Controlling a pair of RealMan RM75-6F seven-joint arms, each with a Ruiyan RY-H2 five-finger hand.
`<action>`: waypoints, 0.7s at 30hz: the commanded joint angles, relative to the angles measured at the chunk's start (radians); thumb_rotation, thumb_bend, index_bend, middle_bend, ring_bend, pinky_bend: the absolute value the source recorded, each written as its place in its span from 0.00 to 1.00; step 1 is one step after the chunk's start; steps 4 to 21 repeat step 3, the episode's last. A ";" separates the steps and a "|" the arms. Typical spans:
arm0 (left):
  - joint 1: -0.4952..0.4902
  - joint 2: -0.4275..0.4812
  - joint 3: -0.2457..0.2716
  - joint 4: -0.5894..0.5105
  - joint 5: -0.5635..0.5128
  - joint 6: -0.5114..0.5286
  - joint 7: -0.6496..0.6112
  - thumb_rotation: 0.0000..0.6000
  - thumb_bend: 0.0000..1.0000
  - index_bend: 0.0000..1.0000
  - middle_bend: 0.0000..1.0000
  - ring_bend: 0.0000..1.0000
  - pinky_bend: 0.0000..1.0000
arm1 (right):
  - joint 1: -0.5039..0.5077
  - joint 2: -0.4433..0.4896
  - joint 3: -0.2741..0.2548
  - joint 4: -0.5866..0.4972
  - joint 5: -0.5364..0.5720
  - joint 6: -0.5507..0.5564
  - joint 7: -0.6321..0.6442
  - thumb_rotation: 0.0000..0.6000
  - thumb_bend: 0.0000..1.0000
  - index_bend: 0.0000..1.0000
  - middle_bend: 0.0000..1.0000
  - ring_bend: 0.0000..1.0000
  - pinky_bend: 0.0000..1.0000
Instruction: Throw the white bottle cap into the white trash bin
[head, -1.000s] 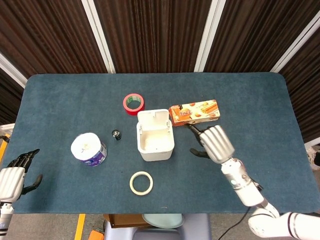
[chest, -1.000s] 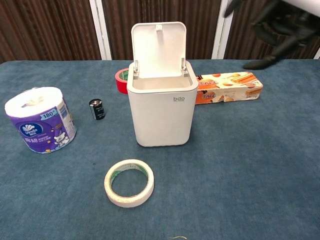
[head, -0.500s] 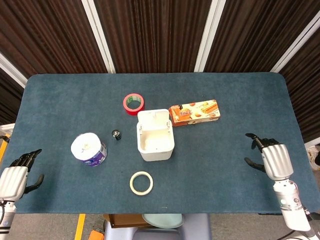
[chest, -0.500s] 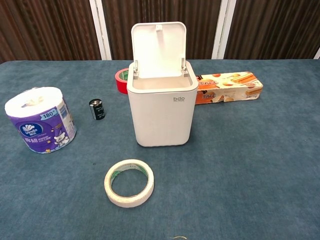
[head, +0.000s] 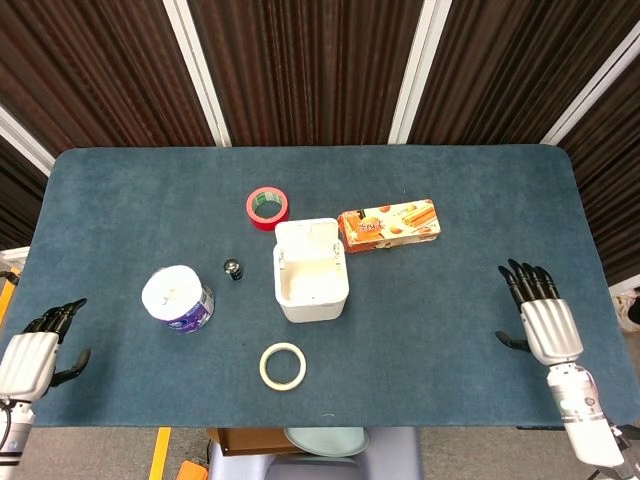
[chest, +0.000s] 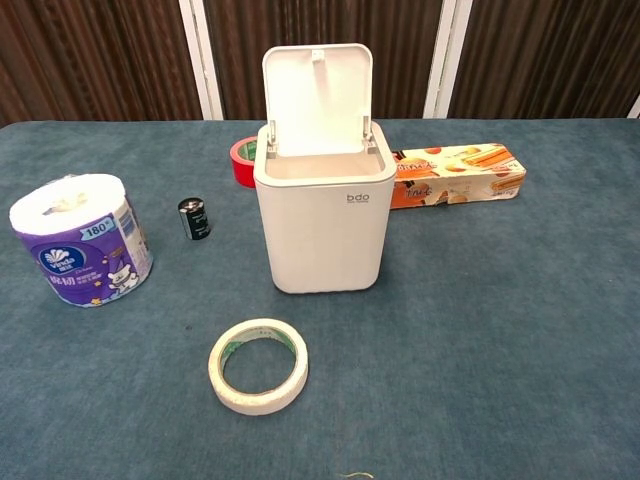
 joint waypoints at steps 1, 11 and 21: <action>-0.001 -0.001 0.000 0.000 -0.001 -0.003 0.004 1.00 0.39 0.12 0.18 0.18 0.30 | -0.007 0.004 0.000 0.000 -0.012 0.004 0.020 1.00 0.06 0.15 0.12 0.05 0.18; -0.002 -0.002 0.001 -0.002 -0.002 -0.005 0.007 1.00 0.39 0.12 0.18 0.18 0.30 | -0.010 0.007 0.001 0.001 -0.016 0.003 0.024 1.00 0.06 0.15 0.12 0.05 0.18; -0.002 -0.002 0.001 -0.002 -0.002 -0.005 0.007 1.00 0.39 0.12 0.18 0.18 0.30 | -0.010 0.007 0.001 0.001 -0.016 0.003 0.024 1.00 0.06 0.15 0.12 0.05 0.18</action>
